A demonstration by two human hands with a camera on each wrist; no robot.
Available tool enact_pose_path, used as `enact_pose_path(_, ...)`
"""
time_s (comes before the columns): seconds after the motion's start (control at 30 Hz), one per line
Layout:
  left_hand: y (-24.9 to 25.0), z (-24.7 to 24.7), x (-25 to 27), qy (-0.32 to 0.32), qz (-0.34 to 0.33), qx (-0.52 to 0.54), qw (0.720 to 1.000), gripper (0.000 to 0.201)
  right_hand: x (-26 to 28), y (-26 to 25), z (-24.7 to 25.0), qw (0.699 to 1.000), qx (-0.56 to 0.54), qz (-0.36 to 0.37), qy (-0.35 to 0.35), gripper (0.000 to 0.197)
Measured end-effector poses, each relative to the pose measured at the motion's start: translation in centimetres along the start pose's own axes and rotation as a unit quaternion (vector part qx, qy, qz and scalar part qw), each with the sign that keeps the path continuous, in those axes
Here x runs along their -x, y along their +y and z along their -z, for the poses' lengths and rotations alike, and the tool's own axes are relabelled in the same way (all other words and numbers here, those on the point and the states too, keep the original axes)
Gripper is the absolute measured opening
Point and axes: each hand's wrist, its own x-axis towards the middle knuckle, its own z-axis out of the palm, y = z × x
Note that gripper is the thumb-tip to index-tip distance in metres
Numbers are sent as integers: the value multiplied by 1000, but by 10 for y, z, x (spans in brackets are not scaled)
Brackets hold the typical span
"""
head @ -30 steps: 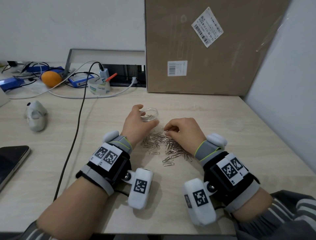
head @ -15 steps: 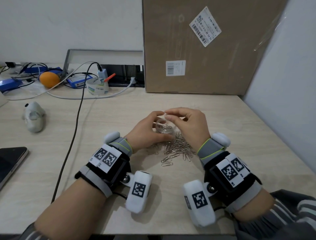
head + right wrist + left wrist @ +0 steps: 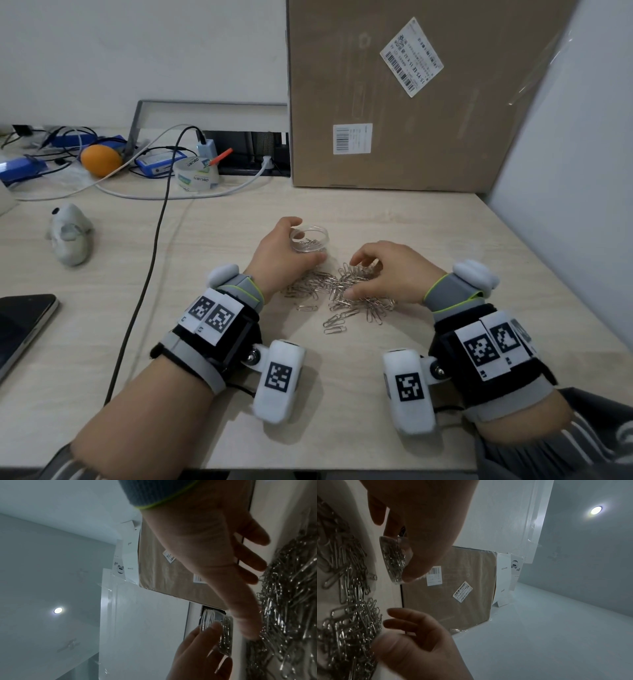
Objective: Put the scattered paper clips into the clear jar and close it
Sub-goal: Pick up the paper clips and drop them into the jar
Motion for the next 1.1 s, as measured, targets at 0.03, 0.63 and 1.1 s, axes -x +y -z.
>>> enact_pose_path(0.03, 1, 0, 0, -2, -2, 0, 1000, 73, 1, -1, 0, 1000, 20, 5, -20, 57)
enact_pose_path(0.63, 1, -1, 1, -21, -20, -2, 1000, 72, -6, -5, -5, 992, -26, 33, 120, 6)
enact_pose_path(1.1, 10, -7, 11, -145, -68, 1, 987, 78, -4, -14, 4, 885, -319, 97, 326, 8)
